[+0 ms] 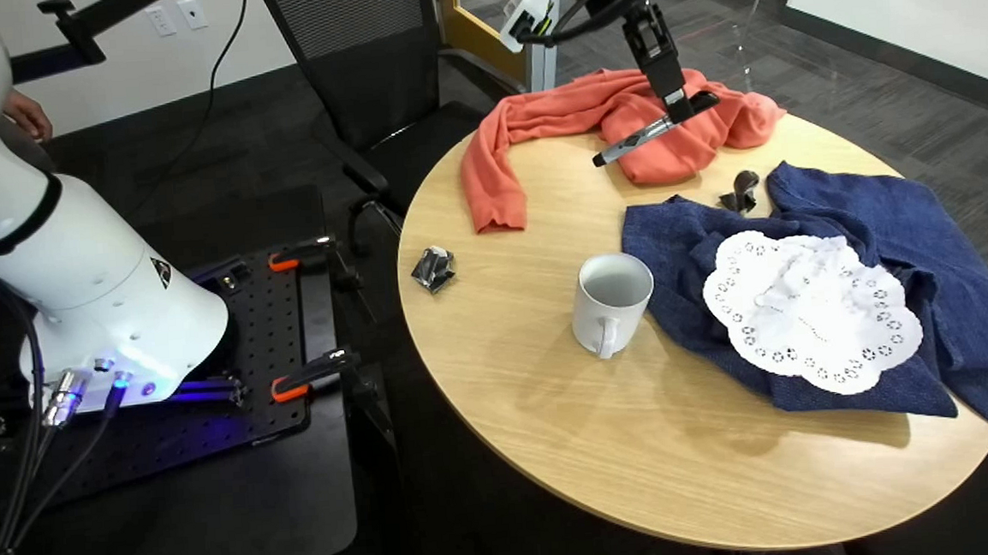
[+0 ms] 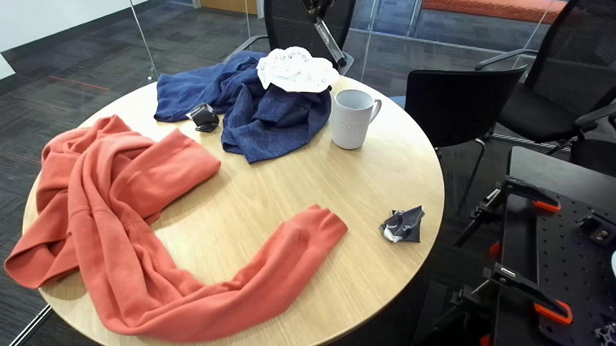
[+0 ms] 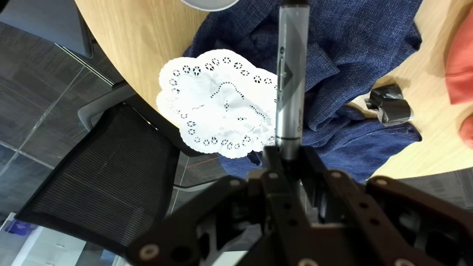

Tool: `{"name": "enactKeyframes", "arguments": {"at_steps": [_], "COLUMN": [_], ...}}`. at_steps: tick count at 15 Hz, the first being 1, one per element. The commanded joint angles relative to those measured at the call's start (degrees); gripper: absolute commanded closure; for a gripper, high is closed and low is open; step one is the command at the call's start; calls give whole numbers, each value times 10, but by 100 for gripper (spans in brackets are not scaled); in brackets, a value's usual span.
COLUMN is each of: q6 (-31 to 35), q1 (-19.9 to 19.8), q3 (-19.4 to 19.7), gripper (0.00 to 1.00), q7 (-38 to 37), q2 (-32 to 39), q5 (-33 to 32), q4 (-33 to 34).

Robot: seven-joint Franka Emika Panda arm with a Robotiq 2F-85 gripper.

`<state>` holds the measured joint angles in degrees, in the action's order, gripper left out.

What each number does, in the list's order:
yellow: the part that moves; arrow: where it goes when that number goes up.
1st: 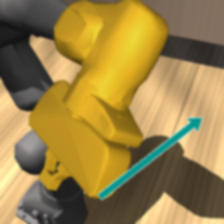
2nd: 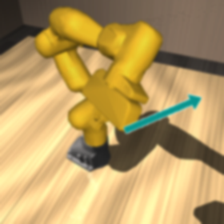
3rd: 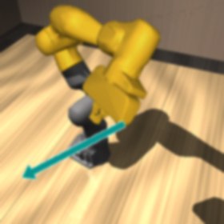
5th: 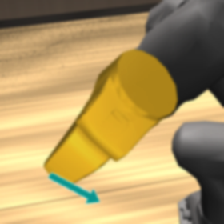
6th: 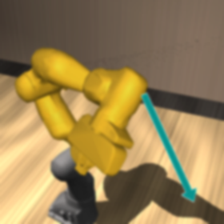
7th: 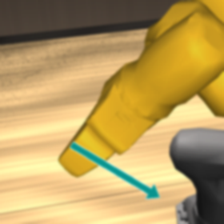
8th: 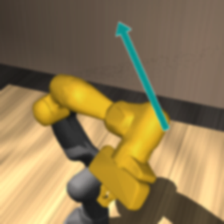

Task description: Put the black marker inside the white mug, remove the marker from the mug and put it on the table

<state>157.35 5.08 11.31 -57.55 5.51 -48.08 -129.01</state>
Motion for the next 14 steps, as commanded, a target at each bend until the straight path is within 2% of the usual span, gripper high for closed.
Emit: {"name": "enactKeyframes", "arguments": {"at_steps": [1,4,8,9,14], "q6": [-16,-64,-158,-188,-329], "q1": [5,19,27,1,1], "q3": [6,23,9,-27,-74], "gripper": [95,95,95,95,95], "q7": [-48,-190,-374,-414,-568], "q2": [6,10,17,19,43], "q5": [-36,-146,-252,-271,-307], "q4": [14,42,51,53,51]}}
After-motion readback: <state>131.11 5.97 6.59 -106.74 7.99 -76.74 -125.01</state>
